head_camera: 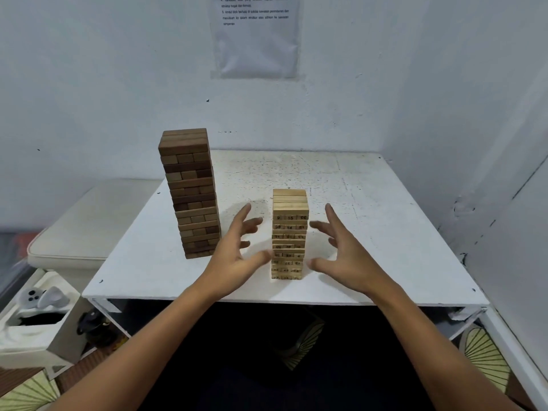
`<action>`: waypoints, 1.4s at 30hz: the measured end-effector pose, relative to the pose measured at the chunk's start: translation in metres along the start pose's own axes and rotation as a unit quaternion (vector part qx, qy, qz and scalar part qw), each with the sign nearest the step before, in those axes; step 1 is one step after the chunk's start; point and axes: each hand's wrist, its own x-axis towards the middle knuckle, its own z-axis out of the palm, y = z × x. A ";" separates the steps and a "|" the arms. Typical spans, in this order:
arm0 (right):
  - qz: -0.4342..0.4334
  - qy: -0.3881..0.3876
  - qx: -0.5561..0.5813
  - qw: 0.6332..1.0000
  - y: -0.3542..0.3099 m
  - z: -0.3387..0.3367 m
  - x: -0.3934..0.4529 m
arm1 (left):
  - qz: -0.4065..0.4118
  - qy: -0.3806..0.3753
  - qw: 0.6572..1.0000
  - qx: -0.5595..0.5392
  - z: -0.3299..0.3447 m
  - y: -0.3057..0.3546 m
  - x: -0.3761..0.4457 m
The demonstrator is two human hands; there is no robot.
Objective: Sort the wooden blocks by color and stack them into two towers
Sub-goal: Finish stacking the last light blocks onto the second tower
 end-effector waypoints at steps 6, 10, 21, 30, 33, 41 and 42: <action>0.025 -0.021 -0.075 0.997 0.019 0.012 -0.001 | -0.018 -0.085 0.986 0.144 -0.007 -0.022 0.001; 0.030 -0.014 -0.079 0.996 0.023 0.021 0.002 | -0.032 -0.107 0.983 0.146 -0.003 -0.026 0.006; -0.001 0.002 -0.052 0.999 0.028 0.025 0.011 | -0.007 -0.083 0.991 0.107 0.006 -0.029 0.014; -0.017 -0.007 -0.039 0.999 0.031 0.026 0.017 | -0.005 -0.093 0.992 0.089 0.011 -0.028 0.020; -0.023 -0.010 -0.037 0.999 0.030 0.025 0.018 | -0.009 -0.098 0.991 0.088 0.011 -0.028 0.022; -0.038 -0.011 -0.033 0.999 0.031 0.025 0.022 | 0.002 -0.095 0.992 0.078 0.012 -0.031 0.025; -0.039 -0.011 -0.031 0.999 0.031 0.025 0.023 | 0.003 -0.094 0.993 0.076 0.013 -0.031 0.025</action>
